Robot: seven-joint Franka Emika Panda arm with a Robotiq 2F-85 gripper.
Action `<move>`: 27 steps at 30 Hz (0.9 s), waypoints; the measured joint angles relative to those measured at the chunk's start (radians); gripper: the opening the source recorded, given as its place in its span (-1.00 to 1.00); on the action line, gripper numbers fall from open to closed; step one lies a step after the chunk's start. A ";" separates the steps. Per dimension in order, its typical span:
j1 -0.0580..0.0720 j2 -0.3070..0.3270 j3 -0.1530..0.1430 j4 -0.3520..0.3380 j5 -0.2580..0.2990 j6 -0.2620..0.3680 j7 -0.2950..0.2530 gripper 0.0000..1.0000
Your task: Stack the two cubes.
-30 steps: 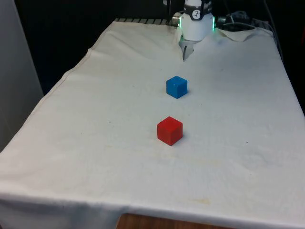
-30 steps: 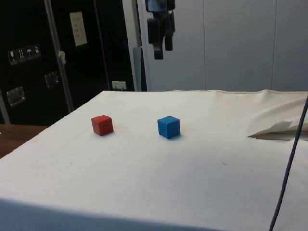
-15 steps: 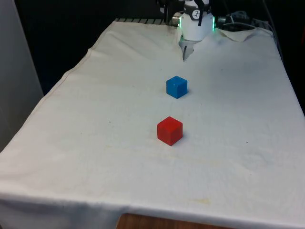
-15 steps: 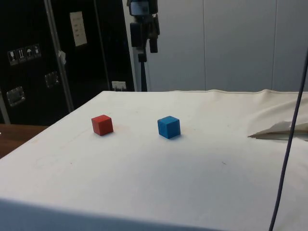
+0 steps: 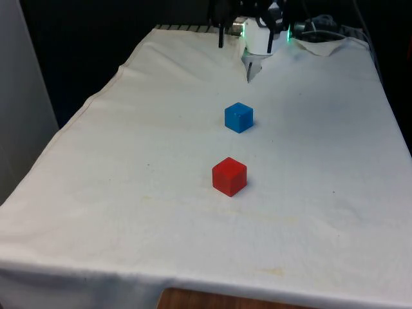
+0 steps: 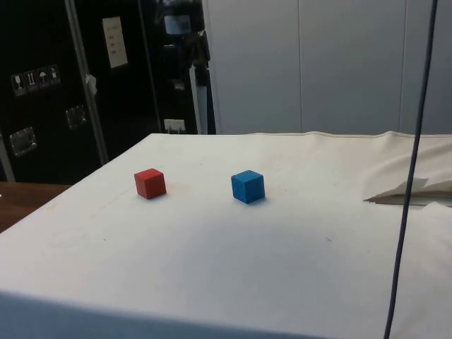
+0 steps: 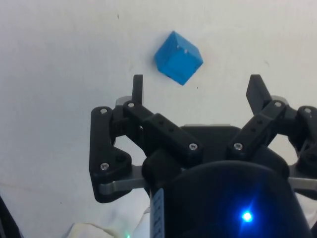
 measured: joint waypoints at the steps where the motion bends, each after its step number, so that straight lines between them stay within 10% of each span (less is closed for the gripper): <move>1: 0.000 0.011 0.000 0.011 0.000 0.000 0.000 1.00; 27: -0.002 0.283 0.000 0.297 0.003 0.002 -0.007 1.00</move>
